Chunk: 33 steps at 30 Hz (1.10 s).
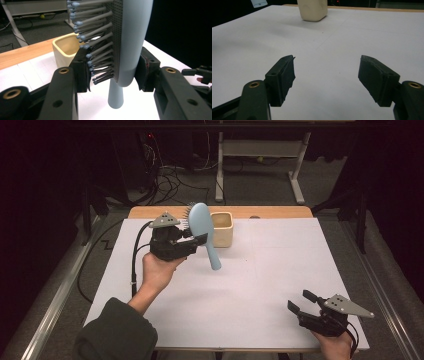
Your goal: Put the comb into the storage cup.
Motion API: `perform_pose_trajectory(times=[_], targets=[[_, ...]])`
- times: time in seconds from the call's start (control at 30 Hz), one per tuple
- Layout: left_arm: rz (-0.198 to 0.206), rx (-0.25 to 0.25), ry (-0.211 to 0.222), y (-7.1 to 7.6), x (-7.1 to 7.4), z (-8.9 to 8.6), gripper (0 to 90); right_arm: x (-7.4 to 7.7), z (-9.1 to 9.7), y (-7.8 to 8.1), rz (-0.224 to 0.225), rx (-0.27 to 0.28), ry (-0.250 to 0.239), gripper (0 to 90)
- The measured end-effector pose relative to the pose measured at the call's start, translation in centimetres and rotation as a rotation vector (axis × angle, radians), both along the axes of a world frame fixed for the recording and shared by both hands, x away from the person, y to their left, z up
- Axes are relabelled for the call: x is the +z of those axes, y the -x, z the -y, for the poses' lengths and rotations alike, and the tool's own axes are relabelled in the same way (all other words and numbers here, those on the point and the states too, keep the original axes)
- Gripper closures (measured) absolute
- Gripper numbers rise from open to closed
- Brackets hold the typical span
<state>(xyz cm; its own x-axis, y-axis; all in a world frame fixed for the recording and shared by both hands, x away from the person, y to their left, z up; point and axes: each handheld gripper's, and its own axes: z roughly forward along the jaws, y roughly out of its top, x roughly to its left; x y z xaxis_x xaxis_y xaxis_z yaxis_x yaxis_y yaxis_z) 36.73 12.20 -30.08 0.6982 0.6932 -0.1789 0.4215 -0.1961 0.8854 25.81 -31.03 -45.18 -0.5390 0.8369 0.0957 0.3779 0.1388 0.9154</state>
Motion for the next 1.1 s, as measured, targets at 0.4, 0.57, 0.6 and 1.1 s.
perform_pose_trajectory(times=[0.4,0.57,0.6,1.1], targets=[[0.006,0.013,-0.009,-1.2,0.6,0.6,53.6,0.0,-0.1,0.0,-0.001,0.006,0.0,30.1],[0.005,0.023,-0.019,-1.8,0.9,0.8,53.6,0.0,0.0,-0.1,-0.003,0.008,-0.001,30.1],[0.006,0.024,-0.018,-1.9,0.9,0.9,53.7,0.0,0.0,-0.1,-0.006,0.007,-0.002,30.0],[0.013,0.041,-0.027,-3.6,1.8,1.7,53.6,-0.1,0.0,-0.1,-0.005,0.01,-0.001,30.1]])
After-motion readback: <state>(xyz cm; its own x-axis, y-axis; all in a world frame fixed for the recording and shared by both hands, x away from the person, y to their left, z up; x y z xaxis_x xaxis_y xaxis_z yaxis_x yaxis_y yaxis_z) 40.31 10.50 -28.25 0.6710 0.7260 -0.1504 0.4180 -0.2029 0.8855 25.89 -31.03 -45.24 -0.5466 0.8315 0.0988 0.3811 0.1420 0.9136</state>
